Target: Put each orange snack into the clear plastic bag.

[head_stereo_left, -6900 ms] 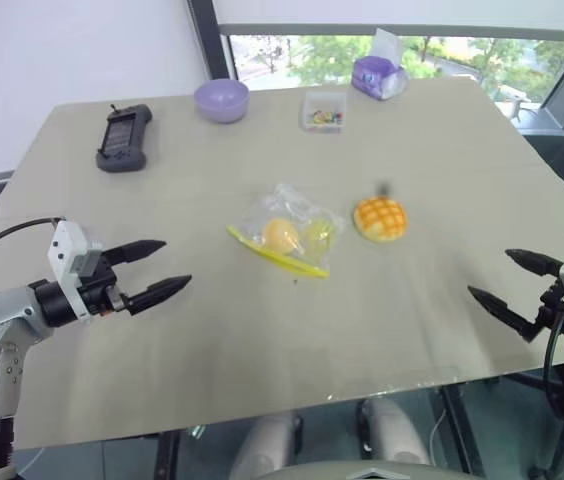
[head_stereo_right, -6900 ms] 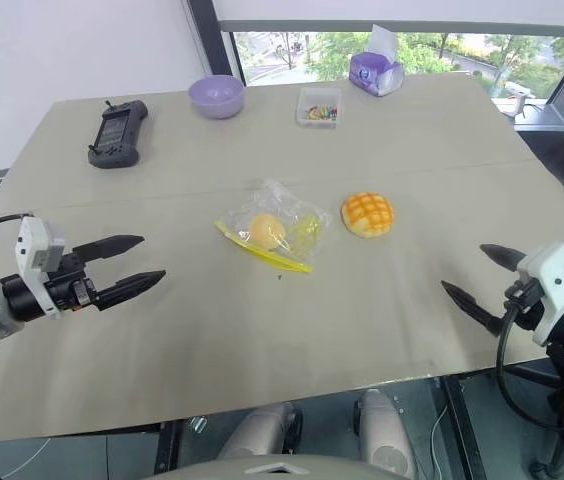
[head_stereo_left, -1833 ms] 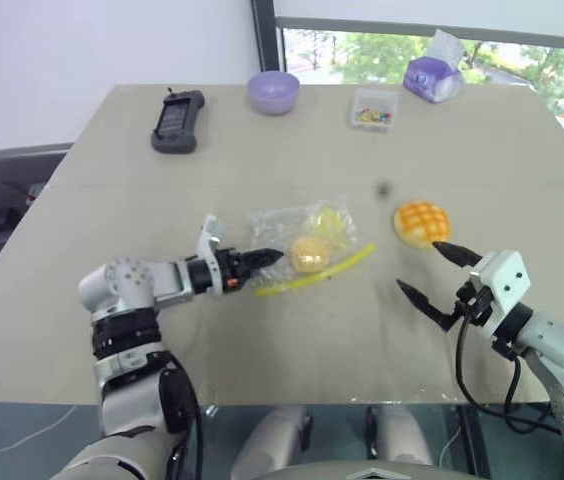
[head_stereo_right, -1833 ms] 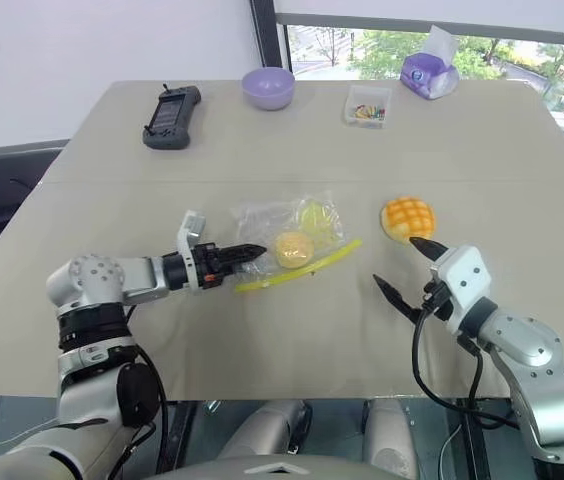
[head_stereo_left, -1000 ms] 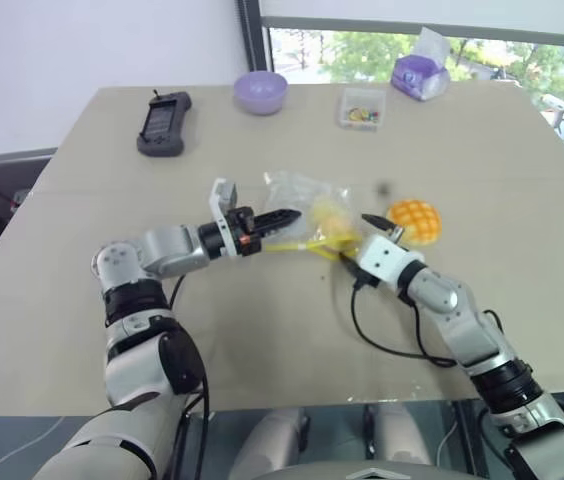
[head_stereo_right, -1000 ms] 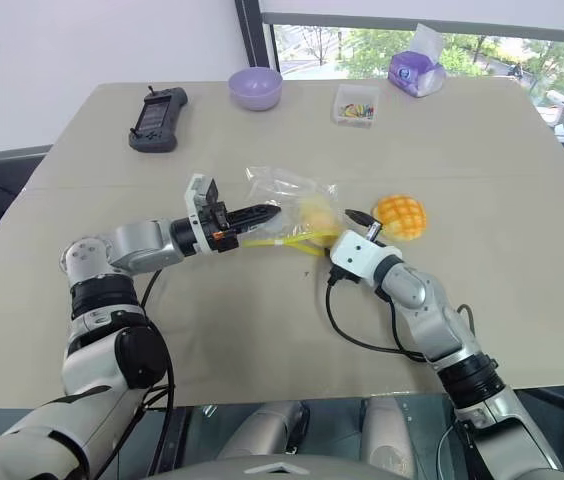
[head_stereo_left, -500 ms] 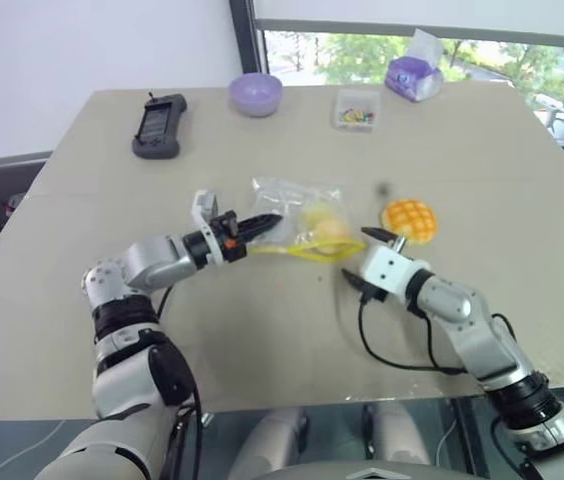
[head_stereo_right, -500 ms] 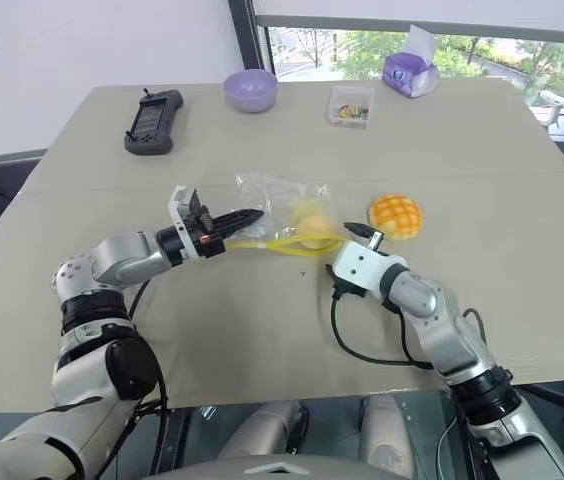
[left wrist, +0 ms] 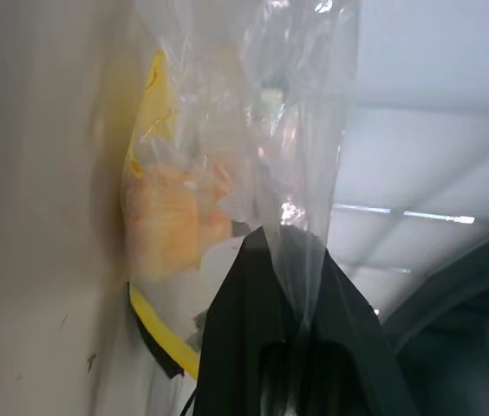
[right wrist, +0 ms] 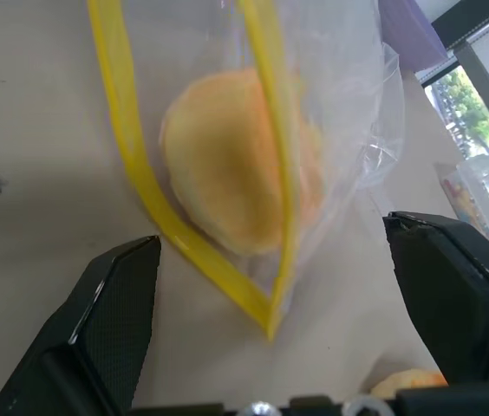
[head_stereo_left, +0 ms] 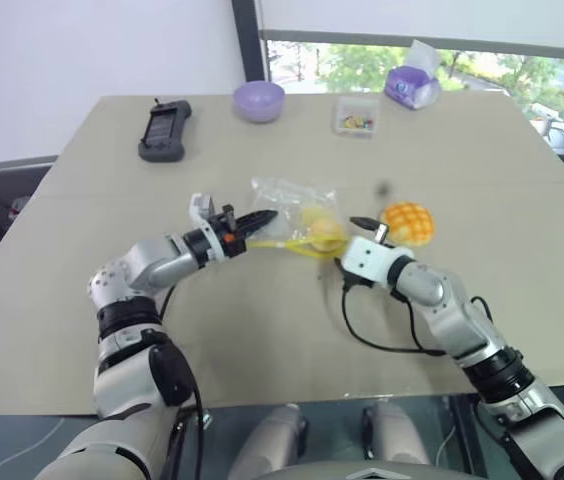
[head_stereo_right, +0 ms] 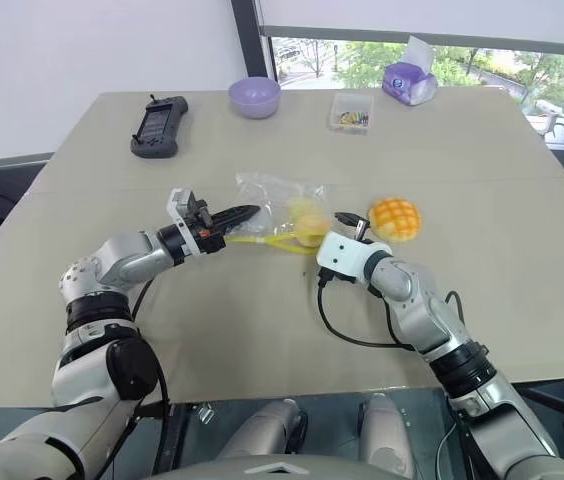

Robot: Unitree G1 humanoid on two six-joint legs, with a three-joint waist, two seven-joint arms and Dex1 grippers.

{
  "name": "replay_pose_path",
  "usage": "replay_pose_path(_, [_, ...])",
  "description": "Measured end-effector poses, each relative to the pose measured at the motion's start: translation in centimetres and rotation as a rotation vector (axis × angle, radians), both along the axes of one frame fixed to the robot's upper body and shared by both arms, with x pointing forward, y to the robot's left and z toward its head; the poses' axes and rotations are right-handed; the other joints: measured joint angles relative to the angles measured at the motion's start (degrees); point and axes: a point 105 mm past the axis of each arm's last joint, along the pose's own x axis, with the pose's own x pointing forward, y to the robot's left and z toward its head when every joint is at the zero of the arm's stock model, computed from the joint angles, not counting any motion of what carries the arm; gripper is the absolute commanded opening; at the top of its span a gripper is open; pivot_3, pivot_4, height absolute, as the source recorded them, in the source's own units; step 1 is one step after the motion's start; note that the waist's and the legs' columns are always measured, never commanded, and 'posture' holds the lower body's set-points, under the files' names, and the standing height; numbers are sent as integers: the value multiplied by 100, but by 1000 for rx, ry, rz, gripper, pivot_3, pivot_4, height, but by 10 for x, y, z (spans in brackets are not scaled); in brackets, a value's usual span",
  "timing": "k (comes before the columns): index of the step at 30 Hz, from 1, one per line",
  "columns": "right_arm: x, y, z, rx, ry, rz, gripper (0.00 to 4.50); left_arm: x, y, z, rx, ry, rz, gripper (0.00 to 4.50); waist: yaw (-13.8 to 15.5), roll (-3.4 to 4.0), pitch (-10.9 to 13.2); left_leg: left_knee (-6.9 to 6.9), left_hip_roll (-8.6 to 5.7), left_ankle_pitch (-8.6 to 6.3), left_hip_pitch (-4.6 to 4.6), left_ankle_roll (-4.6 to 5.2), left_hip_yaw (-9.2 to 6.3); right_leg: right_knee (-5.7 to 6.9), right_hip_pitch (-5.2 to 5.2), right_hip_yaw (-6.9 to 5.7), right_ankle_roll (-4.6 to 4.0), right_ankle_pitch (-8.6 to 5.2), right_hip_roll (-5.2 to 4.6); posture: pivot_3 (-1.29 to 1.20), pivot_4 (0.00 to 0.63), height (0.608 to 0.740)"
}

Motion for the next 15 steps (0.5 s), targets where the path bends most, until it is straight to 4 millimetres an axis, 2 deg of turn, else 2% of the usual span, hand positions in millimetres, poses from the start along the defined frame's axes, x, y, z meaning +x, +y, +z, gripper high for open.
replay_pose_path(3, [-8,10,0,43,52,39,4500,3,-7,7,-1,-1,13,103,-26,-1,1,-13,2,-1,-5,-1,4,-6,-11,18,0,0,2,0,150,740])
replay_pose_path(6, [-8,18,1,45,59,52,4500,2,-12,11,-3,-2,17,103,-67,-1,0,-19,3,-4,-1,-5,4,-4,-24,45,0,0,6,0,150,740])
replay_pose_path(12, [15,41,3,76,81,-29,4500,1,-13,9,-3,24,53,103,-115,-1,0,-19,14,-4,7,-6,4,-3,-25,46,-17,12,29,0,150,740])
replay_pose_path(15, [19,45,3,76,68,-66,4500,2,-12,11,0,21,65,103,-97,-1,-1,-19,13,-5,7,-6,7,-4,-25,49,-16,12,30,0,150,740])
